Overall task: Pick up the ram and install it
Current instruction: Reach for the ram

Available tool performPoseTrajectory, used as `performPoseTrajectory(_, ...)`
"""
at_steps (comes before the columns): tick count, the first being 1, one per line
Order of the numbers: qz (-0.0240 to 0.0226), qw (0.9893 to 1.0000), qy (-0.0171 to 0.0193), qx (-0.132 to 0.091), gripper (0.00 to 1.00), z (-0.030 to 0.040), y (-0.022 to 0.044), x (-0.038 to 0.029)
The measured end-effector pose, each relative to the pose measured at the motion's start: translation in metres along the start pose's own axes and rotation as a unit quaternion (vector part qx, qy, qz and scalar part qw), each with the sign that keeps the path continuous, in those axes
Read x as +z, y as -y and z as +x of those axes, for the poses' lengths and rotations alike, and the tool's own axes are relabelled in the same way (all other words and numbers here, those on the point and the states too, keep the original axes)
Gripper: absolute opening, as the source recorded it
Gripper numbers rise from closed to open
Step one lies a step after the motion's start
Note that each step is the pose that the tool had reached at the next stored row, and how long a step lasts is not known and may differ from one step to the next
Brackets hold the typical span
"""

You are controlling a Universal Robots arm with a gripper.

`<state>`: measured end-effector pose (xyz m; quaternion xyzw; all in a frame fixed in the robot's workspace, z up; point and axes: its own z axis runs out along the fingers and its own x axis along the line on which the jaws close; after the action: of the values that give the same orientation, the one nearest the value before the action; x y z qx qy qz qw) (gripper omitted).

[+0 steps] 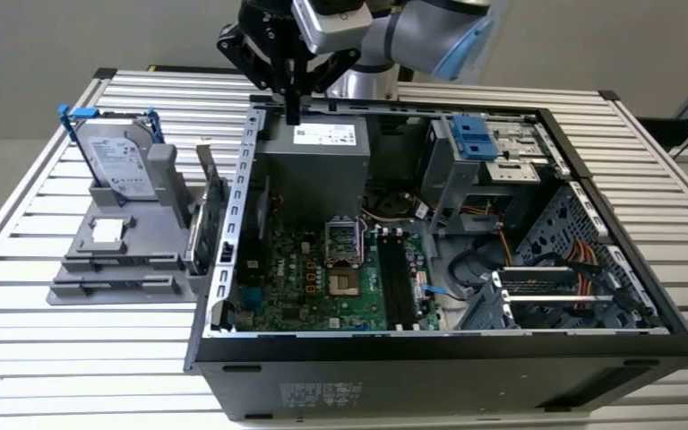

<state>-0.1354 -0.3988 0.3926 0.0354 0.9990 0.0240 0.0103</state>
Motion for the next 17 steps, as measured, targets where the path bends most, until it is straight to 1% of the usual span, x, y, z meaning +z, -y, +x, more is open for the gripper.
performPoseTrajectory(3, 0.0000, 1.0000, 0.0000, 0.000, 0.00, 0.0043, 0.0003, -0.0001)
performPoseTrajectory(6, 0.0000, 1.0000, -0.0002, 0.000, 0.00, 0.0070, 0.0005, -0.0001)
performPoseTrajectory(17, 0.0001, 1.0000, -0.0012, 0.000, 0.00, 0.0129, 0.0009, -0.0002)
